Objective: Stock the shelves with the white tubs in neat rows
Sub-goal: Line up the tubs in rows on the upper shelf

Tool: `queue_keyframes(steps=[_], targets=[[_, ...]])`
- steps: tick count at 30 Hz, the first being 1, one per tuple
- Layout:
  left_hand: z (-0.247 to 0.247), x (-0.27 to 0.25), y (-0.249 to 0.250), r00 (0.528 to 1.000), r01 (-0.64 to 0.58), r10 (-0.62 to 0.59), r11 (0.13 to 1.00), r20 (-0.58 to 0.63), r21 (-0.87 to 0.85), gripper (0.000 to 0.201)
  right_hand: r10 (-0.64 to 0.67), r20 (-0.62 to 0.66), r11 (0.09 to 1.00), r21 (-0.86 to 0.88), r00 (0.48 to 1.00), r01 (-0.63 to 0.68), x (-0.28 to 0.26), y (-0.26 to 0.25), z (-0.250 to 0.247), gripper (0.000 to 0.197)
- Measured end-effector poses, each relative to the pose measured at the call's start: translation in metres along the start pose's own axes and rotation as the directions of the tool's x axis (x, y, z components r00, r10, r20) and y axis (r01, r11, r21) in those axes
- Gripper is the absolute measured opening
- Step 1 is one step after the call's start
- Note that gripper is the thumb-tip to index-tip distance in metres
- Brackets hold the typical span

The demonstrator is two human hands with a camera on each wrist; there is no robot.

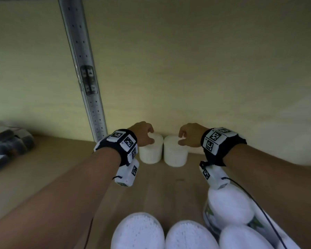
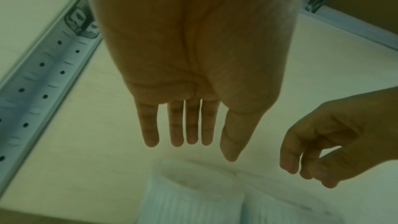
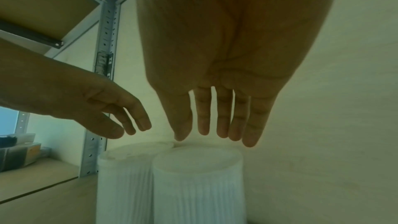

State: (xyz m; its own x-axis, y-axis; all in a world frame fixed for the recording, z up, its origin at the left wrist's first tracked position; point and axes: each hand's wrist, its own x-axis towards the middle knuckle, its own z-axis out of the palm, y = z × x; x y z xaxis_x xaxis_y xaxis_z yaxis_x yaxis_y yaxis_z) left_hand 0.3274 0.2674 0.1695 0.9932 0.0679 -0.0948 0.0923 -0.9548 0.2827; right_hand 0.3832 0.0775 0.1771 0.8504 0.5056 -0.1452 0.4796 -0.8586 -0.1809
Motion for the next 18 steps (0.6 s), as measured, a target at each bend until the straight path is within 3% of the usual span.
queue_keyframes(steps=[6, 18], targets=[[0.014, 0.017, -0.005, 0.999, -0.030, 0.029, 0.999, 0.034, 0.023, 0.052, 0.028, 0.061, 0.995, -0.096, 0.998, -0.022, 0.020, -0.012, 0.013, 0.055], [0.022, 0.018, -0.011, 0.998, -0.066, 0.066, 0.997, 0.002, 0.027, 0.051, 0.028, 0.049, 0.984, -0.177, 0.998, -0.018, 0.024, -0.018, 0.015, 0.052]])
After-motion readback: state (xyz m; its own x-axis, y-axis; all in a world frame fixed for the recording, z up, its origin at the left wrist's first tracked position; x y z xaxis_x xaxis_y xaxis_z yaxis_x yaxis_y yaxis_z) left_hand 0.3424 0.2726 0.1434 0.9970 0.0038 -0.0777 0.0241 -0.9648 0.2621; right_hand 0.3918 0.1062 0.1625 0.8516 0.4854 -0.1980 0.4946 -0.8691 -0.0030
